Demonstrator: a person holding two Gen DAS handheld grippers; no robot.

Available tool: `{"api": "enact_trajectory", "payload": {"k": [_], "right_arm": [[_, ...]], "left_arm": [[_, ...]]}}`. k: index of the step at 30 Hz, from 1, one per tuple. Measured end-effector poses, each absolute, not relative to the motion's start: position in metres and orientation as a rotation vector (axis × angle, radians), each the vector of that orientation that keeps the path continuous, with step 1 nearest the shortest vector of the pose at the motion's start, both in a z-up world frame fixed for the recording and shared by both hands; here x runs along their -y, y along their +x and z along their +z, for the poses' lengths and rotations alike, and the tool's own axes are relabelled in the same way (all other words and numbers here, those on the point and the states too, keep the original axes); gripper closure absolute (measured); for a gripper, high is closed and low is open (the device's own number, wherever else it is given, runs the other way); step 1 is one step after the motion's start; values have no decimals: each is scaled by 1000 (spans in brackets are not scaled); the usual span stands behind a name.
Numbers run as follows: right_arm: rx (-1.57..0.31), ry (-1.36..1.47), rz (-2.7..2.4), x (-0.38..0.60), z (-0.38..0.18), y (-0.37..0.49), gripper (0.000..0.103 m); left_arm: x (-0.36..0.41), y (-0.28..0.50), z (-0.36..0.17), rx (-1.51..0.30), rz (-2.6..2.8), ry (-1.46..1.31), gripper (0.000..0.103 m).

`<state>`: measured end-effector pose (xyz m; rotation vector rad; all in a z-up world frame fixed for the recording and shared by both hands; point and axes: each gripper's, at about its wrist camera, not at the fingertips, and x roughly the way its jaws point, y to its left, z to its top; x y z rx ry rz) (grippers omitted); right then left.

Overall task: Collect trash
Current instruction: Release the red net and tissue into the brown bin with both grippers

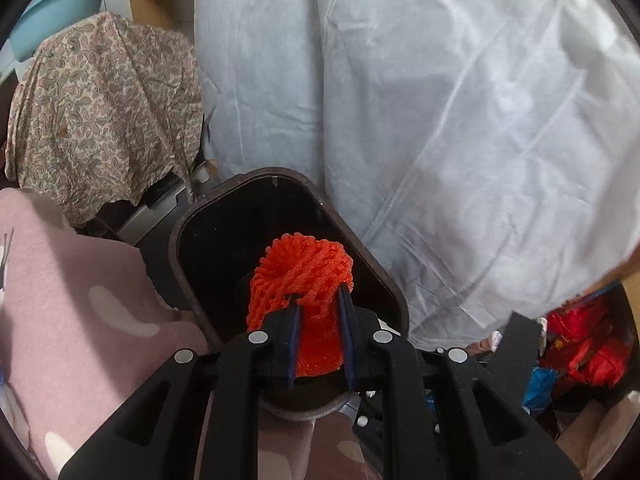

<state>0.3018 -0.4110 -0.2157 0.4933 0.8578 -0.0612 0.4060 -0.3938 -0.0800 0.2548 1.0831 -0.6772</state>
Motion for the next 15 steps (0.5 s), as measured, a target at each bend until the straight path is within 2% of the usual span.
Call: {"api": "enact_trajectory", "payload": {"k": [5, 7, 9, 11, 15], "right_arm": [[-867, 470, -51, 408, -224, 304, 49], [-861, 457, -63, 406, -224, 301, 42], [-853, 442, -70, 404, -221, 295, 40], [-849, 425, -70, 405, -218, 290, 40], [-831, 399, -90, 404, -207, 277, 34]], "left_arm": [[408, 416, -92, -1113, -655, 267, 83], [411, 416, -93, -1102, -641, 281, 72], [413, 415, -93, -1084, -619, 292, 43], [412, 417, -91, -1059, -604, 294, 37], [405, 414, -80, -1038, -619, 276, 35]]}}
